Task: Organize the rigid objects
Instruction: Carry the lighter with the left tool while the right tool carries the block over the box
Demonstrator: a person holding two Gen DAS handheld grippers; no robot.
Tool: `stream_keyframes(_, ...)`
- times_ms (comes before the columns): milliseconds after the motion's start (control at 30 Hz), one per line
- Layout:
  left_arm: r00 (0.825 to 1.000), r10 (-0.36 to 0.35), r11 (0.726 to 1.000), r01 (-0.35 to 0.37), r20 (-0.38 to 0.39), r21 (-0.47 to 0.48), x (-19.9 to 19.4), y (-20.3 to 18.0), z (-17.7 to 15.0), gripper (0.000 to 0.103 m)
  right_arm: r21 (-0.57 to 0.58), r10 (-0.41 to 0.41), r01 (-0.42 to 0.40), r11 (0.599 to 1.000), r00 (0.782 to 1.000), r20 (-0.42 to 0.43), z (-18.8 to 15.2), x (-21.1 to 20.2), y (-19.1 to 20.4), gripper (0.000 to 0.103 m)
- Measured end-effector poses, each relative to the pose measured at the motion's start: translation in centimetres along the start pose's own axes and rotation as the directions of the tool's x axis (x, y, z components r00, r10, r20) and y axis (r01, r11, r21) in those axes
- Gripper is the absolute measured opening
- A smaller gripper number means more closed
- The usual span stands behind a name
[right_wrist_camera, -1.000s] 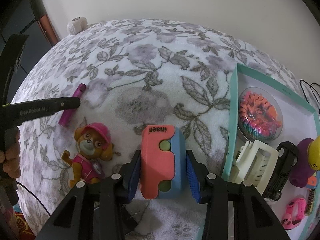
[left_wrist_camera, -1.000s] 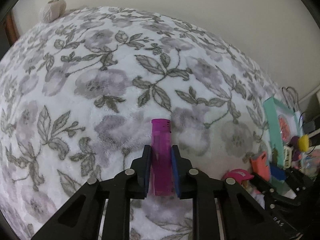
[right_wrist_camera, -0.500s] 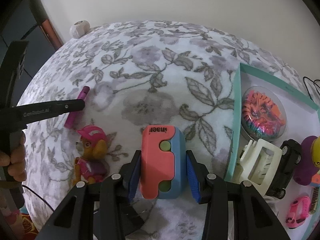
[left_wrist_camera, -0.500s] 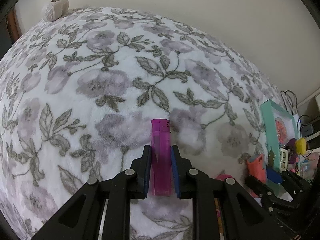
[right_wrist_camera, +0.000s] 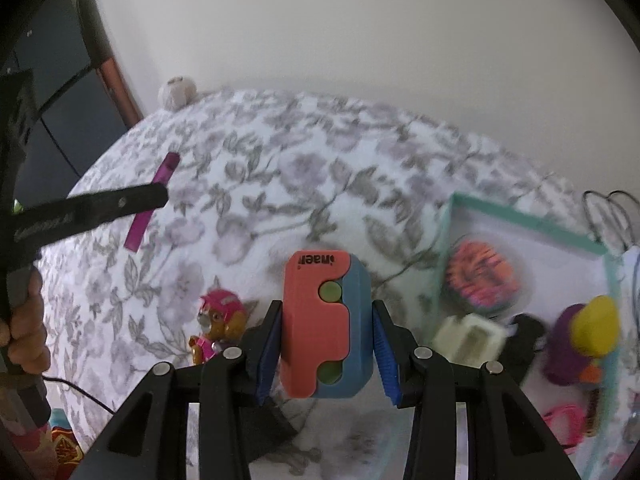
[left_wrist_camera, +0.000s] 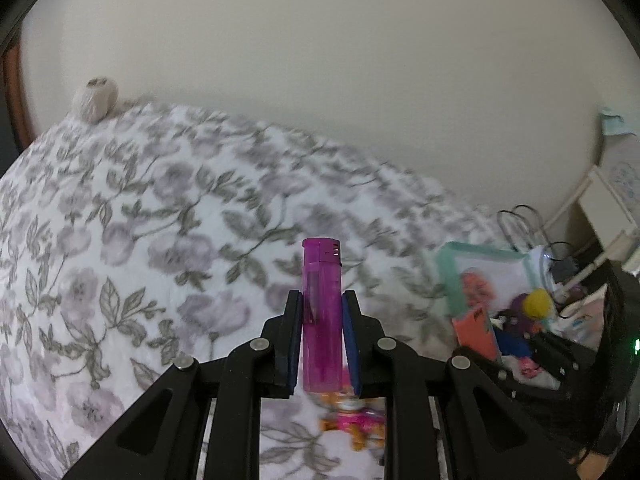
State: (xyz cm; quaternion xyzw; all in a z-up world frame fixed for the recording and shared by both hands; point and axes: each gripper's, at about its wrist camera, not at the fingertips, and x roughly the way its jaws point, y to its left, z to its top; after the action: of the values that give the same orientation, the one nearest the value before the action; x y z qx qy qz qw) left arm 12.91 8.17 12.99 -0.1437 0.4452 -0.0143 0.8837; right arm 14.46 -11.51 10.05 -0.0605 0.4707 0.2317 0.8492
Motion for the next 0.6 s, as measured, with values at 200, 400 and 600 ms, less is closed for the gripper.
stream_keyframes(200, 0.997, -0.066, 0.995, 0.063, 0.044, 0.071, -2.2, -3.5, -0.2, 0.02, 0.054, -0.089, 0.084, 0.995, 0.992, 0.091, 0.0, -5.6, -4.0, 0.045)
stream_keyframes(400, 0.99, -0.138, 0.979, 0.129, 0.044, 0.158, -3.0, -7.7, -1.3, 0.02, 0.112, -0.189, 0.174, 0.978, 0.972, 0.139, -1.4, -10.6, -8.0, 0.045)
stream_keyframes(600, 0.985, -0.172, 0.954, 0.167, -0.003, 0.249, -2.3, -12.1, -3.3, 0.02, 0.148, -0.252, 0.235, 0.961, 0.961, 0.11, -3.9, -12.3, -11.0, 0.045)
